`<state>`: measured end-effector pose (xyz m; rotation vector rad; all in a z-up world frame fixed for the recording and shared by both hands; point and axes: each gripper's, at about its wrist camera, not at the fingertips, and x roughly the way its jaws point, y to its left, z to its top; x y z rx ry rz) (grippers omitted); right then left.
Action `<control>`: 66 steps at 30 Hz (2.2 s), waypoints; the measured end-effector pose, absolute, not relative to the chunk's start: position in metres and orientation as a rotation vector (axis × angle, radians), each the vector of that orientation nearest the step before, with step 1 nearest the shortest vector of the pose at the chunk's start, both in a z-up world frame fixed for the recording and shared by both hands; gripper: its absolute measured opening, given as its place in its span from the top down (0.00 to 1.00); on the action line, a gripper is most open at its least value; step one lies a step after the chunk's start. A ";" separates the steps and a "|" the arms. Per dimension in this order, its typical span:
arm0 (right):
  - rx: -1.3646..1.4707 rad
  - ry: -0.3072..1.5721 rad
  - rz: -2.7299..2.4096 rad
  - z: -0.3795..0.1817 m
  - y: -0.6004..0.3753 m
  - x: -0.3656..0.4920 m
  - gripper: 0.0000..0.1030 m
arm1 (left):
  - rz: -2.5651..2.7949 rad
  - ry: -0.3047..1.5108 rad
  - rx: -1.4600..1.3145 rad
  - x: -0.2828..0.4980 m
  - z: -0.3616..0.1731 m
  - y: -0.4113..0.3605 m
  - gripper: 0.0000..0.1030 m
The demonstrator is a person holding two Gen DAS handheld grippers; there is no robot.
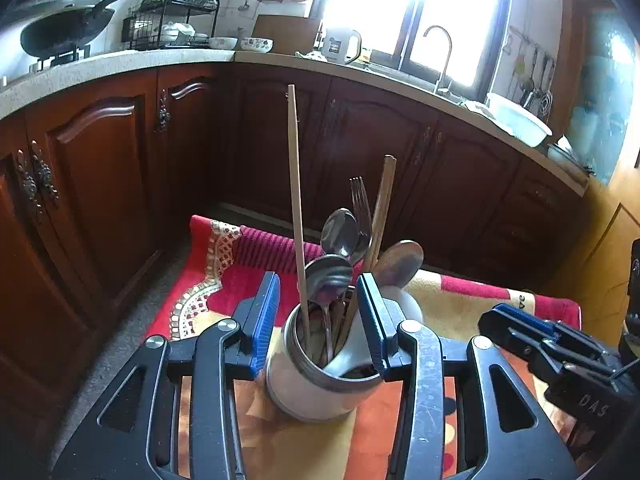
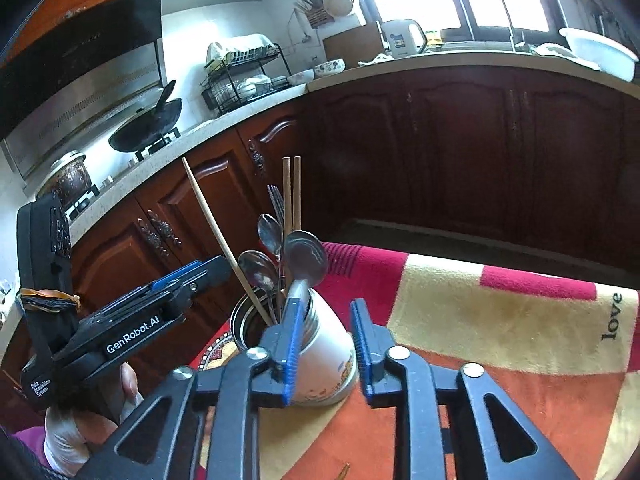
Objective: Organize utensils
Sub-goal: 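Move both grippers back over the wooden-handled fork and last white chopstick, then close the left gripper on the wooden-handled fork while the right grasps the white chopstick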
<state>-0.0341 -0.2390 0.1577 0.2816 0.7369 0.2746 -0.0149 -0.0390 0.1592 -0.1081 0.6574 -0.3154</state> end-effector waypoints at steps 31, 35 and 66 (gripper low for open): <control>0.305 0.932 0.110 0.100 -0.333 -0.146 0.65 | -0.407 0.893 0.022 -0.099 0.092 -0.072 0.51; 0.374 0.986 0.080 0.081 -0.353 -0.161 0.65 | -0.452 0.976 0.014 -0.101 0.071 -0.074 0.51; 0.424 1.135 0.077 0.015 -0.361 -0.109 0.87 | -0.540 1.152 0.171 -0.086 0.015 -0.139 0.51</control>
